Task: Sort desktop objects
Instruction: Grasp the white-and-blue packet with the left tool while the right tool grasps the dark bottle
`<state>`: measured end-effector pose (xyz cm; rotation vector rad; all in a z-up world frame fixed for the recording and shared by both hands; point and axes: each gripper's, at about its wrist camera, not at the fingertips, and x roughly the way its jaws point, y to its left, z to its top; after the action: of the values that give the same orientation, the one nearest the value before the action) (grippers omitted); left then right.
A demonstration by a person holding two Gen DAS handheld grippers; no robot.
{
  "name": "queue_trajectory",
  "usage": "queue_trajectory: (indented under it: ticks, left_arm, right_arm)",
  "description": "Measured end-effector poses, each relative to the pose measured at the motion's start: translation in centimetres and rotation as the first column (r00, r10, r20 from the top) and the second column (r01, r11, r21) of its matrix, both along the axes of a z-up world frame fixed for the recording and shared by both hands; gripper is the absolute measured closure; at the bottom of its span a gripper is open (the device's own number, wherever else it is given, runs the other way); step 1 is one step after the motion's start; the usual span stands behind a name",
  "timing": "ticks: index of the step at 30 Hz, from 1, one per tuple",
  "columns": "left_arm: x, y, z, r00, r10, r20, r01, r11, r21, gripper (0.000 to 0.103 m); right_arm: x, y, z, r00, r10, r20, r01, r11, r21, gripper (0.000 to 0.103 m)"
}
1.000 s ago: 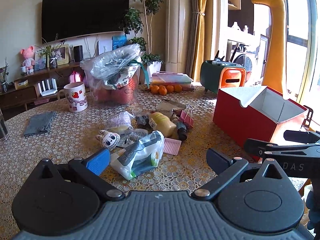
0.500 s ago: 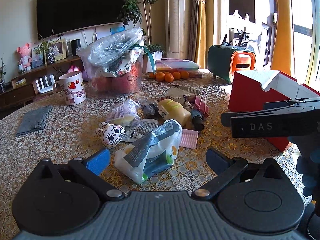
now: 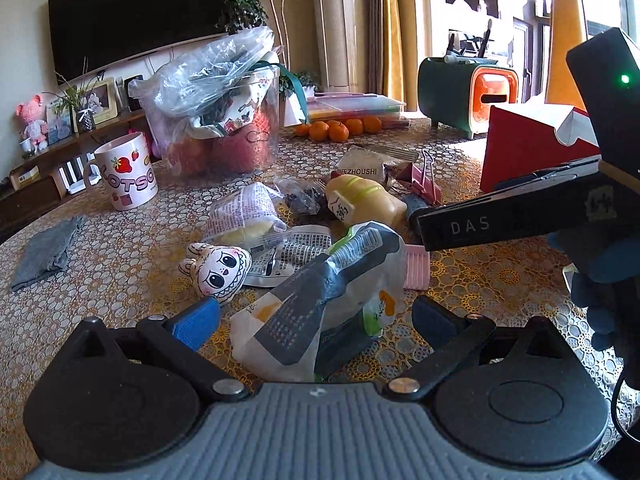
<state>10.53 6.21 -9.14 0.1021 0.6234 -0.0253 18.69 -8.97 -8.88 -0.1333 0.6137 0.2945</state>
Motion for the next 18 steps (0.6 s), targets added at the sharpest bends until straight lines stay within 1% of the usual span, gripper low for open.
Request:
queue_trajectory:
  ticks: [8,15,18]
  left_arm:
    - [1.6,0.3,-1.2,0.999,-0.034,-0.031,0.034,0.999,0.001,0.001]
    - [3.2,0.8,-2.1,0.998,-0.038,-0.054,0.037,0.999,-0.008,0.001]
    - [3.4,0.9,-2.3,0.997,-0.038,-0.063,0.037,0.999,-0.019,0.001]
  right_arm:
    - [2.2,0.7,-1.2,1.0,0.003,-0.025,-0.003,1.0,-0.002,0.018]
    - [3.3,0.8,-2.0,0.999,0.003,-0.045,-0.003,1.0,0.007,0.02]
    - [3.7,0.7,-2.3,0.998,0.001,-0.066,0.0,1.0,0.024,0.025]
